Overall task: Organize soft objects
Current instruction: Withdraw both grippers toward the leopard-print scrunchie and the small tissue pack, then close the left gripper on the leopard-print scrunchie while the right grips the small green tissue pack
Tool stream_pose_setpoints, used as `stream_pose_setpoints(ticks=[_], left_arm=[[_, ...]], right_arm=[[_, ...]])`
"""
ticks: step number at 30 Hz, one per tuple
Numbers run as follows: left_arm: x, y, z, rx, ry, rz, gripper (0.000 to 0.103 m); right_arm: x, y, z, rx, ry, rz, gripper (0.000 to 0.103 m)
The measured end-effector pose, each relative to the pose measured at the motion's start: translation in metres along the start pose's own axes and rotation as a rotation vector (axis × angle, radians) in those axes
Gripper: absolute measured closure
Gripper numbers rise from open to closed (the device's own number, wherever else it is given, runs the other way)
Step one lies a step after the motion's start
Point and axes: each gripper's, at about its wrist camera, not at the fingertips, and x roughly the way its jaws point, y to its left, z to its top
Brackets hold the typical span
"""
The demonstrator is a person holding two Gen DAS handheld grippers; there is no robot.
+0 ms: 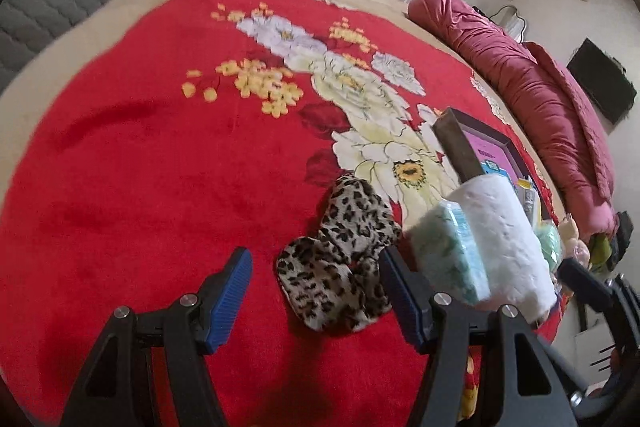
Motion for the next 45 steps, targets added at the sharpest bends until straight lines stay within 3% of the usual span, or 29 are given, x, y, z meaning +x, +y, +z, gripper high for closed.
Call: stream_pose_setpoints(ticks=[5, 12, 16, 20, 23, 25, 28, 32, 36, 45], left_arm=[[0.013, 0.000, 0.006, 0.008, 0.019, -0.072, 0.038], [0.034, -0.006, 0.012, 0.062, 0.058, -0.060, 0.039], [0.036, -0.004, 0.015, 0.074, 0.047, -0.052, 0.050], [0.036, 0.002, 0.017, 0.060, 0.040, -0.065, 0.054], [0.036, 0.002, 0.017, 0.065, 0.037, -0.069, 0.055], [0.037, 0.002, 0.017, 0.070, 0.034, -0.069, 0.061], [0.037, 0.002, 0.016, 0.063, 0.031, -0.084, 0.077], [0.034, 0.001, 0.013, 0.066, 0.027, -0.110, 0.085], [0.026, -0.002, 0.011, 0.069, 0.004, -0.157, 0.089], [0.010, -0.006, 0.005, 0.058, -0.043, -0.180, 0.093]], right_arm=[[0.024, 0.007, 0.005, -0.039, 0.052, -0.033, 0.032], [0.055, 0.022, 0.012, -0.117, 0.123, -0.094, 0.042], [0.069, 0.027, 0.013, -0.127, 0.172, -0.105, 0.052], [0.083, 0.027, 0.011, -0.122, 0.210, -0.120, 0.062], [0.089, 0.025, 0.012, -0.119, 0.208, -0.134, 0.073], [0.092, 0.023, 0.013, -0.108, 0.210, -0.125, 0.079], [0.089, 0.017, 0.013, -0.085, 0.189, -0.095, 0.080], [0.078, 0.008, 0.012, -0.035, 0.145, -0.037, 0.082], [0.062, 0.004, 0.013, -0.001, 0.102, 0.017, 0.082], [0.025, -0.003, 0.015, 0.026, 0.012, 0.046, 0.082]])
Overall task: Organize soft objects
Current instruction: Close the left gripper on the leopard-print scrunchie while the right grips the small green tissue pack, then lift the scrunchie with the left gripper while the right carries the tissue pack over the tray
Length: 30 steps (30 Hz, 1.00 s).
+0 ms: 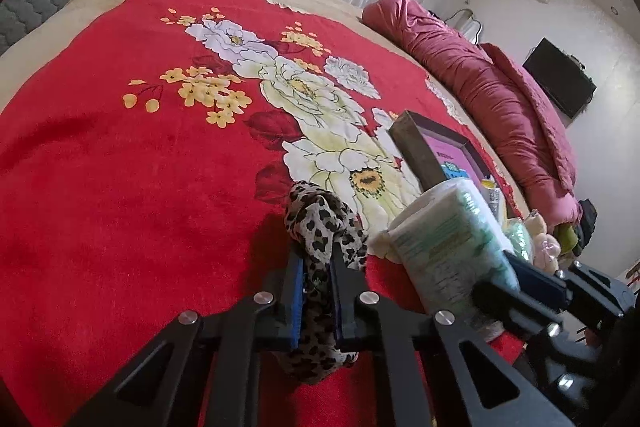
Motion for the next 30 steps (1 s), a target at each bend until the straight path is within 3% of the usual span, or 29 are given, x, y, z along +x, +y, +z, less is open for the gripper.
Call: stream_pose_setpoints(ticks=[7, 15, 21, 30], left_arm=[[-0.027, -0.010, -0.003, -0.028, -0.073, -0.005, 0.095], [-0.063, -0.059, -0.002, 0.024, -0.145, -0.017, 0.095], [-0.074, -0.109, 0.000, 0.104, -0.161, -0.039, 0.095], [-0.059, -0.181, -0.010, 0.218, -0.129, -0.074, 0.095]], right_arm=[[-0.033, -0.017, 0.001, 0.049, -0.093, 0.011, 0.082], [-0.072, -0.050, -0.007, 0.131, -0.204, -0.008, 0.082], [-0.095, -0.087, -0.020, 0.212, -0.253, -0.034, 0.082], [-0.133, -0.157, -0.050, 0.361, -0.334, -0.122, 0.082]])
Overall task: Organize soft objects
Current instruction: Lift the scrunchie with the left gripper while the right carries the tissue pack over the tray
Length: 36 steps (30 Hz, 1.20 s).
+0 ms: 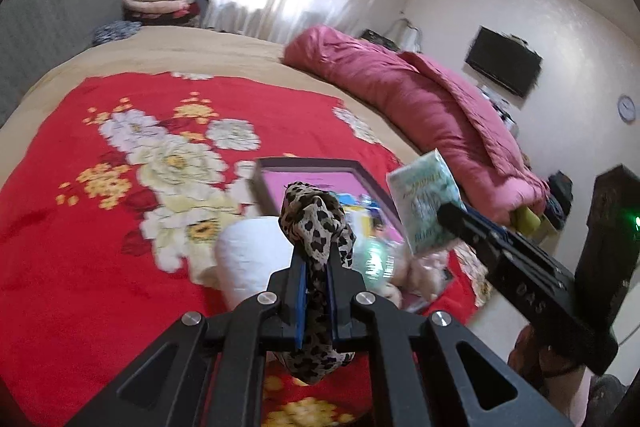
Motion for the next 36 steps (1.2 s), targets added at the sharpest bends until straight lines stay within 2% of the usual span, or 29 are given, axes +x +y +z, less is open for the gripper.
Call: stream_pose_setpoints(ticks=[6, 12, 20, 36], left_arm=[[0.027, -0.044, -0.005, 0.076, 0.047, -0.028, 0.094], [0.060, -0.061, -0.011, 0.109, 0.098, 0.002, 0.094], [0.095, -0.054, -0.008, 0.120, 0.128, 0.079, 0.095], [0.129, -0.039, -0.003, 0.097, 0.176, 0.106, 0.094]], right_arm=[[-0.011, -0.054, -0.005, 0.102, -0.001, -0.052, 0.082], [-0.007, -0.065, -0.014, 0.124, 0.019, -0.041, 0.082], [0.009, -0.061, -0.022, 0.115, 0.051, -0.014, 0.081], [0.040, -0.063, -0.043, 0.098, 0.138, -0.052, 0.080]])
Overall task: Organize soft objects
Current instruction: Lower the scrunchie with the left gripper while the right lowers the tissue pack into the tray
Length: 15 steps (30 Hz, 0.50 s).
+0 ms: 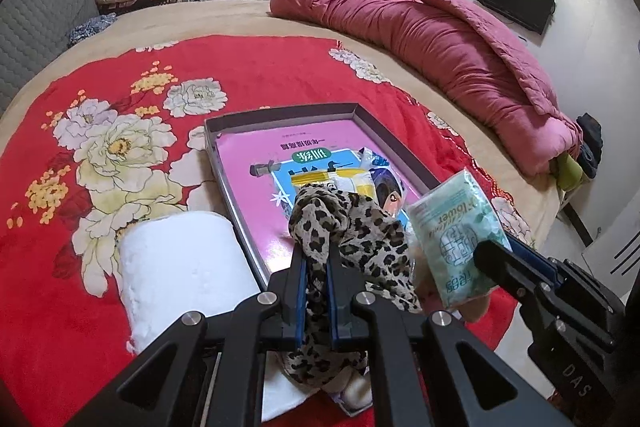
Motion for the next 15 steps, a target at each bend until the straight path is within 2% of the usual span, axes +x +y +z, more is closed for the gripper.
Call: stream_pose_setpoints(ticks=[15], left_arm=[[0.009, 0.000, -0.001, -0.005, 0.019, -0.015, 0.094]], right_arm=[[0.019, 0.009, 0.001, -0.054, 0.009, -0.038, 0.078]])
